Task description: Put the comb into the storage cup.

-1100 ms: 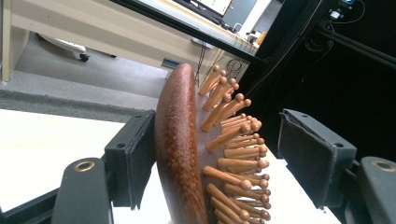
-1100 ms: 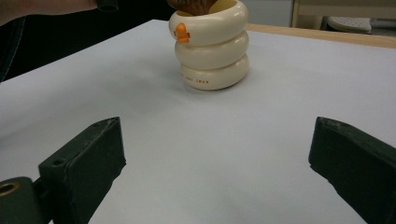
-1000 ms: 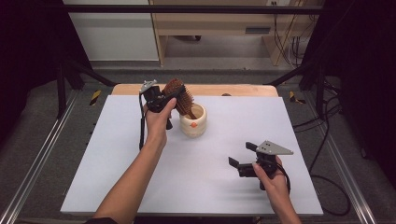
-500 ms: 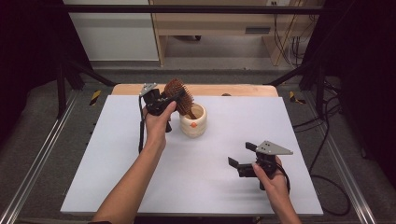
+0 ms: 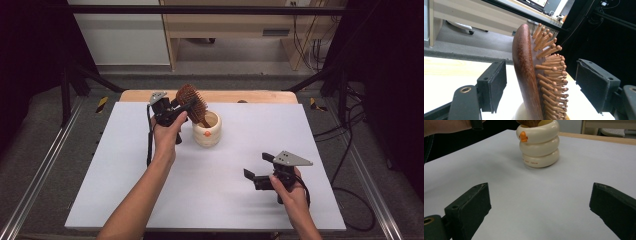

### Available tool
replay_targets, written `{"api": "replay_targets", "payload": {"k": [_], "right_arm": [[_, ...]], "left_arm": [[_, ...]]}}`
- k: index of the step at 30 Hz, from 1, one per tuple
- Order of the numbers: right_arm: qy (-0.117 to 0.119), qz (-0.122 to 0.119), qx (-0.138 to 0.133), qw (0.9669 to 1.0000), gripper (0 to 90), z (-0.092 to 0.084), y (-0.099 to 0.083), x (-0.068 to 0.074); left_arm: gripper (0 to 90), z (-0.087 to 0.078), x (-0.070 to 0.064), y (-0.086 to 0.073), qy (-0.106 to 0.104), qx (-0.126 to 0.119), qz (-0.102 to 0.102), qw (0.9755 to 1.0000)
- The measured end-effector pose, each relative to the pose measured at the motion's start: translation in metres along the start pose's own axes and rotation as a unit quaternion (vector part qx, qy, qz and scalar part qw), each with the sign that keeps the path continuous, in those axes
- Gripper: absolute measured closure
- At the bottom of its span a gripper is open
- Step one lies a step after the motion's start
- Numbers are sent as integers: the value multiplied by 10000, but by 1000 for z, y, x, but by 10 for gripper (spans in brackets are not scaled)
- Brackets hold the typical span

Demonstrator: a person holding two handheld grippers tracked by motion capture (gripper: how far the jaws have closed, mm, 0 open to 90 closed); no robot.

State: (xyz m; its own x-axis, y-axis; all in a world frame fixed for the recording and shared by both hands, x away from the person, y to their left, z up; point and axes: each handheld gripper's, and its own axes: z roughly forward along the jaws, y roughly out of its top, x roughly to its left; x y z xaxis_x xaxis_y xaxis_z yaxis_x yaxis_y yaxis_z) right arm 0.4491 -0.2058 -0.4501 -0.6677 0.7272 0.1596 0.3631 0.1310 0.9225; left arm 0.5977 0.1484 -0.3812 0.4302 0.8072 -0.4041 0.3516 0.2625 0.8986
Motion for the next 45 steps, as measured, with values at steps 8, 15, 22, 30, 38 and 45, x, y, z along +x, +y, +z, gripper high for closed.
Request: {"api": "replay_targets", "payload": {"k": [8, 15, 22, 30, 38, 45], "right_arm": [[1, 4, 0, 10000, 37, 1, 0, 1], [16, 18, 8, 10000, 37, 1, 0, 1], [36, 23, -30, 10000, 36, 1, 0, 2], [19, 56, -50, 10000, 36, -1, 0, -1], [39, 65, -53, 10000, 36, -1, 0, 0], [20, 64, -91, 9999, 35, -3, 1, 1]], "left_arm": [[241, -6, -1, 2, 93, -59, 160, 9998], [239, -12, -2, 1, 129, -131, 231, 9996], [230, -17, -4, 5, 175, -226, 305, 9991], [211, -21, -13, 9, 33, -242, 423, 9988], [139, -27, -19, 12, 137, -265, 423, 9987], [73, -38, -26, 19, 147, -287, 441, 9985]]}}
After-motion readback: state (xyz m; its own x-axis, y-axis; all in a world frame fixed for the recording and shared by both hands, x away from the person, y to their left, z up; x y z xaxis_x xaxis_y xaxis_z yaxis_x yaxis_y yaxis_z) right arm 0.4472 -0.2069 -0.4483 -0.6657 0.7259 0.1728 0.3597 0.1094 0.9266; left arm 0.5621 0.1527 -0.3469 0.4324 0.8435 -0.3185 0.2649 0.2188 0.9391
